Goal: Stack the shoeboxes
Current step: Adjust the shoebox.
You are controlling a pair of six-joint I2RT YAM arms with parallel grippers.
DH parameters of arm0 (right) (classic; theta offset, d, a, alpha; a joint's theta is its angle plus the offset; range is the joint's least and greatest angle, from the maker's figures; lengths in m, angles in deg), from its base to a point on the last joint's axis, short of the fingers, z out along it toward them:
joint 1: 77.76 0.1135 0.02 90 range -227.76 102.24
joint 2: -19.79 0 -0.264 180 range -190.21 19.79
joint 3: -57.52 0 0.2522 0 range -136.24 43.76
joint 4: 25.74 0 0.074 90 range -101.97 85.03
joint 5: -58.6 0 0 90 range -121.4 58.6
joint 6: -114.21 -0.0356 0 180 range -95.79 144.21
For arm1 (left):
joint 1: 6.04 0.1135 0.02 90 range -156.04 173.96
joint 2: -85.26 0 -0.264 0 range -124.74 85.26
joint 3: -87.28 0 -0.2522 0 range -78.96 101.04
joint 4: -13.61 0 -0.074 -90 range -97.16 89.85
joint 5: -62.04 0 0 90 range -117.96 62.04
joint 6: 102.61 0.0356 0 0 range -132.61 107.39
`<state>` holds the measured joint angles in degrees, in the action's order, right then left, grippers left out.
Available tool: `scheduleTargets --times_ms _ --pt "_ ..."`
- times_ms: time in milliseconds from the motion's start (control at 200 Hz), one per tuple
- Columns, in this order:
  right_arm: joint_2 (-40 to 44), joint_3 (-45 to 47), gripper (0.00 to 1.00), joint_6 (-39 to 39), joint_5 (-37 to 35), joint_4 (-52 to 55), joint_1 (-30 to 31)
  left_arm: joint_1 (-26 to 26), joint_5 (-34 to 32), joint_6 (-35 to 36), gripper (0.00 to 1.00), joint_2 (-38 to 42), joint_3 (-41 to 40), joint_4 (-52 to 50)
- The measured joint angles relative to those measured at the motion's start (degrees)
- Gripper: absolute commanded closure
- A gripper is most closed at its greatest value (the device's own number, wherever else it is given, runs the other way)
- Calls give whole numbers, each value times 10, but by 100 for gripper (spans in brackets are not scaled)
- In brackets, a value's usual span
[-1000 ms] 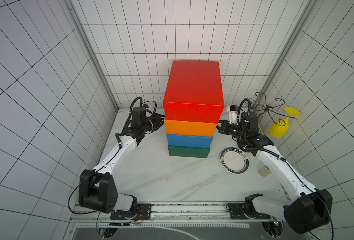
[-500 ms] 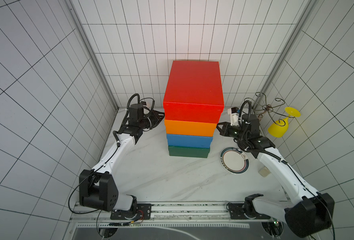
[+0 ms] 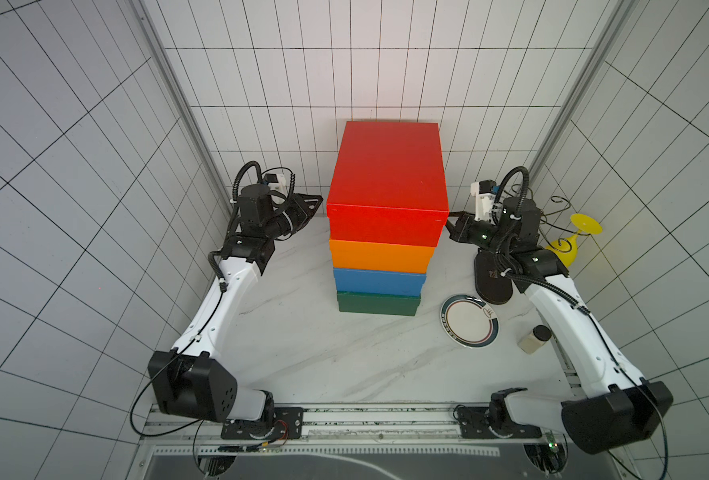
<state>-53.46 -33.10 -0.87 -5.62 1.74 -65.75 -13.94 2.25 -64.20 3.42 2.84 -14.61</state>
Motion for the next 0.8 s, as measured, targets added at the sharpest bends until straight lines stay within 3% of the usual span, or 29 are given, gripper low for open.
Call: scheduleTargets --times_ms 380,800 --pt "-20 -7 93 -24 38 -24 7 -36 -10 0 74 -17 5 -1" --pt "-29 -27 94 -25 42 -26 14 -40 -22 -1 74 -17 5 -2"
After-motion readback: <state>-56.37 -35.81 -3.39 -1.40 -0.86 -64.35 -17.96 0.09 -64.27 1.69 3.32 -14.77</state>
